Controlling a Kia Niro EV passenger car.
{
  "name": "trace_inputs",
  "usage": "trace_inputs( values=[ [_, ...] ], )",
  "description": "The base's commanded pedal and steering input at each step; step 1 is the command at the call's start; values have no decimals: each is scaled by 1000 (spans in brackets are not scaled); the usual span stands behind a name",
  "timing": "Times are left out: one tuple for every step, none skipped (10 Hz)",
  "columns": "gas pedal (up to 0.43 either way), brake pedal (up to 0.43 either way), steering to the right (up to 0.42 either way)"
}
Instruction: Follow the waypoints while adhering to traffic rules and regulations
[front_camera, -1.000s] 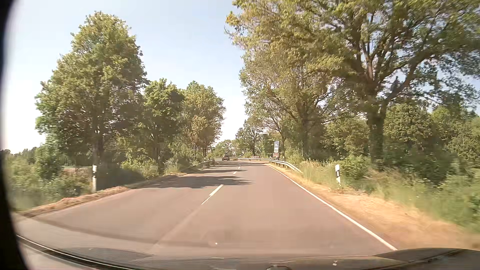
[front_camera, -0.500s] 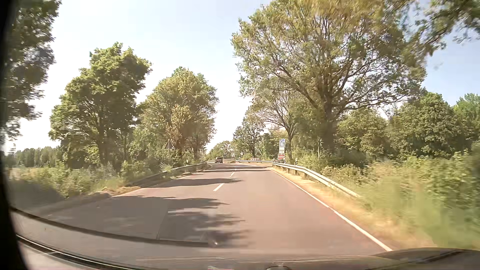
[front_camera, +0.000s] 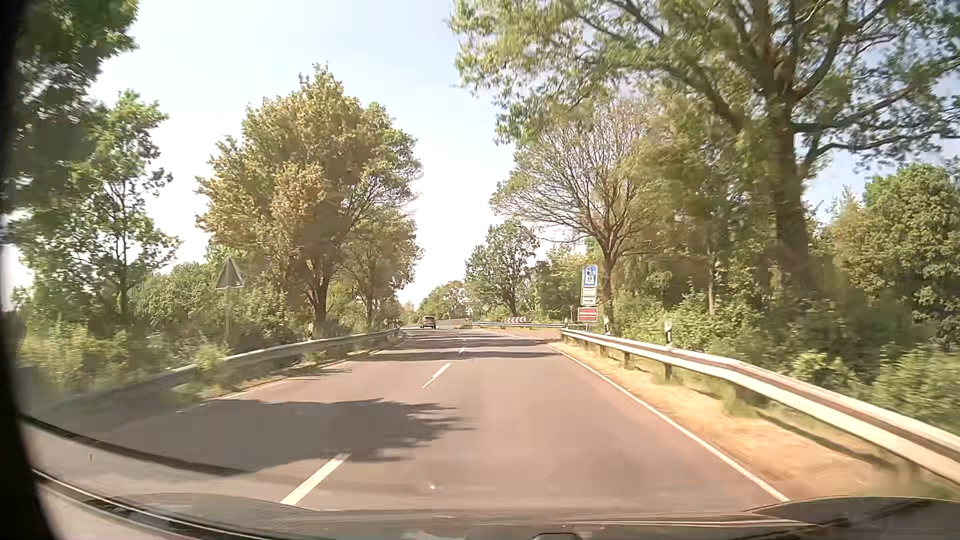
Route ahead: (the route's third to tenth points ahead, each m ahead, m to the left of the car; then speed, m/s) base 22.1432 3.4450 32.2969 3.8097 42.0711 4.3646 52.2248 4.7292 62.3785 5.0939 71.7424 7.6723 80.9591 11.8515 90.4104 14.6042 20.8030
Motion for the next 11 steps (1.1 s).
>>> trace_inputs(
  values=[
    [248, 0, -14],
    [248, 0, -14],
    [248, 0, -15],
    [248, 0, -17],
    [248, 0, -18],
    [248, 0, -18],
    [260, 0, -18],
    [260, 0, -18],
    [260, 0, -19],
    [260, 0, -20],
    [260, 0, -20]
  ],
)
